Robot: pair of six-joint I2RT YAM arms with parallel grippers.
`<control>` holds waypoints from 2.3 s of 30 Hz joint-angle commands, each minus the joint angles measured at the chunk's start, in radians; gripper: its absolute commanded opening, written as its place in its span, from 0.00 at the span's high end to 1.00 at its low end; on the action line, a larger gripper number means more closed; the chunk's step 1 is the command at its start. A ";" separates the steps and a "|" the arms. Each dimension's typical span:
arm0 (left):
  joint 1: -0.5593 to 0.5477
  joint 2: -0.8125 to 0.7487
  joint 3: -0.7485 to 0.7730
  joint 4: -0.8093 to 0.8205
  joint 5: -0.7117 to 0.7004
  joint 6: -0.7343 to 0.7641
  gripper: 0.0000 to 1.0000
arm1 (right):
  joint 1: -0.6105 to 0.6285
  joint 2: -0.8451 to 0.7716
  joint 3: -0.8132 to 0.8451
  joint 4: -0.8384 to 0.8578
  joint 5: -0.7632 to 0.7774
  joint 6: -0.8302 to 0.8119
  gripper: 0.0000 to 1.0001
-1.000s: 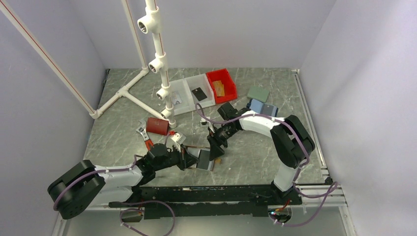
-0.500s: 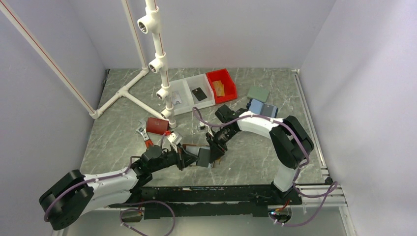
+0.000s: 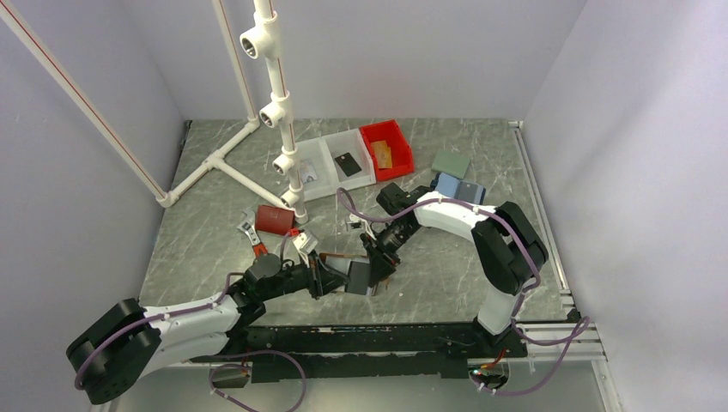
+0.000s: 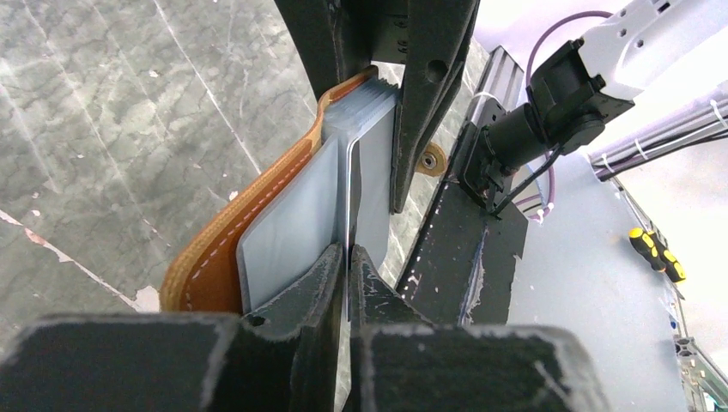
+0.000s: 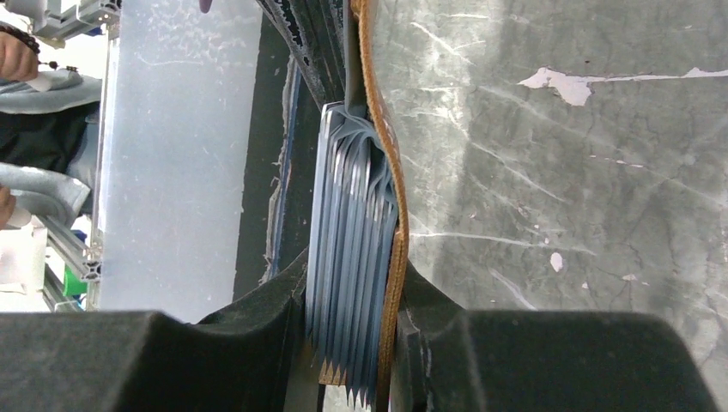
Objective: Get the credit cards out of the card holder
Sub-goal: Remove the card holder.
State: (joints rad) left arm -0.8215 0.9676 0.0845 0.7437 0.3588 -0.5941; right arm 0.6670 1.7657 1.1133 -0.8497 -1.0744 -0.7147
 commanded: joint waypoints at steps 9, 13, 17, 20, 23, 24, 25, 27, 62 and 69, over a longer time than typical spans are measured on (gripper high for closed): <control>0.001 0.001 0.017 0.014 0.027 -0.018 0.91 | 0.009 -0.012 0.042 -0.028 -0.113 -0.050 0.99; 0.001 0.003 0.012 0.025 0.030 -0.024 1.00 | 0.009 -0.012 0.039 -0.020 -0.110 -0.041 0.96; 0.002 -0.012 -0.006 0.029 0.015 -0.026 1.00 | 0.009 -0.012 0.043 -0.026 -0.108 -0.043 0.88; 0.001 -0.052 -0.016 -0.017 -0.016 -0.025 1.00 | 0.009 -0.012 0.043 -0.034 -0.113 -0.054 0.76; 0.002 -0.107 -0.026 -0.060 -0.046 -0.027 1.00 | 0.011 -0.006 0.044 -0.049 -0.117 -0.070 0.67; 0.002 -0.123 -0.030 -0.075 -0.051 -0.028 1.00 | 0.011 -0.004 0.045 -0.056 -0.120 -0.078 0.63; 0.003 -0.138 -0.033 -0.088 -0.057 -0.029 1.00 | 0.014 -0.002 0.046 -0.063 -0.123 -0.086 0.60; 0.002 -0.165 -0.036 -0.108 -0.067 -0.029 1.00 | 0.018 0.001 0.048 -0.073 -0.124 -0.097 0.56; 0.005 -0.458 -0.076 -0.302 -0.092 -0.033 1.00 | 0.045 0.039 0.086 -0.158 -0.120 -0.172 0.95; 0.006 -0.477 -0.076 -0.333 -0.111 -0.041 1.00 | 0.041 0.048 0.090 -0.155 -0.096 -0.160 0.96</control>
State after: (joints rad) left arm -0.8230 0.5072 0.0113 0.3992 0.2878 -0.6250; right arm 0.7059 1.8053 1.1660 -0.9722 -1.1328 -0.8455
